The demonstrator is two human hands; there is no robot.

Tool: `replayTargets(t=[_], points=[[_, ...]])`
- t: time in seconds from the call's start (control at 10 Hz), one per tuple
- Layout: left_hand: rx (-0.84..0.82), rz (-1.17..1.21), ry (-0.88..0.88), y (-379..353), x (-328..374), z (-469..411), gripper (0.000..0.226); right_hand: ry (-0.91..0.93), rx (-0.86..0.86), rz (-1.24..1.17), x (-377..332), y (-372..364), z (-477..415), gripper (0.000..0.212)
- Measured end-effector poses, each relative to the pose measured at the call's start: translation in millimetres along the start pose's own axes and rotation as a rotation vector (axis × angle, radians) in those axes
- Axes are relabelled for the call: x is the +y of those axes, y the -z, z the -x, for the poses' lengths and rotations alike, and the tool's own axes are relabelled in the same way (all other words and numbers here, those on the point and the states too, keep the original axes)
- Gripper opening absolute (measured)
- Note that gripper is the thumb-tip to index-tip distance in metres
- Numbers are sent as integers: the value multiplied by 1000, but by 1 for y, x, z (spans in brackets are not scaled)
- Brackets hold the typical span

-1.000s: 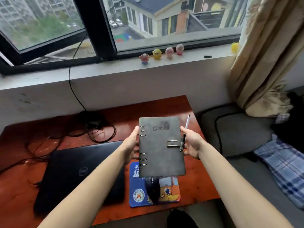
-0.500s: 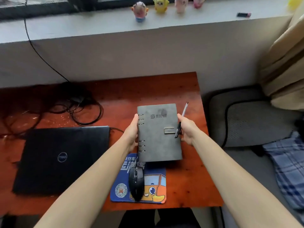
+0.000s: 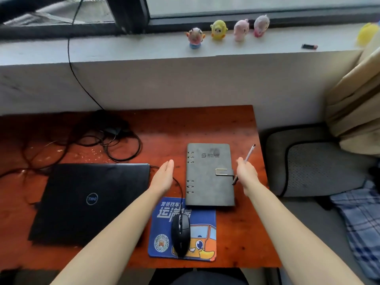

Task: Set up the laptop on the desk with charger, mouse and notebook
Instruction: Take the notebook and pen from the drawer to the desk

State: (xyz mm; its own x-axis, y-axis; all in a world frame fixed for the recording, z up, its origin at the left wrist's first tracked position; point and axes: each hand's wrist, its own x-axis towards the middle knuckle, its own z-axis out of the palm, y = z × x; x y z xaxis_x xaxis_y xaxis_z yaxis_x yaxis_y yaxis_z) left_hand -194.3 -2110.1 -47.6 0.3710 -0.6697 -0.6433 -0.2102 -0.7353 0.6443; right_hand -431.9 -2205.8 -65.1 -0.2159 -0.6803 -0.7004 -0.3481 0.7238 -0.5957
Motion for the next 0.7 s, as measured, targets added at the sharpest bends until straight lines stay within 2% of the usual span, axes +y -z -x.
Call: replayTargets(t=[0.1,0.2,0.3,0.4,0.5,0.7], points=[[132,-361,-90,27,-40,6,64,74,-59,160,7,-17,14,49],[179,-565,-40,51,-81,18,63,117,-225,264,6,-52,28,38],[181,-673,27,66,-110,28,57,174,-355,316,7,-93,43,24],[128,-696,86,79,-135,37,54,222,-434,402,11,-133,60,22],[89,-761,43,86,-148,39,54,264,-435,523,20,-158,67,37],[73,-708,30,98,-142,40,53,290,-327,714,21,-167,75,52]])
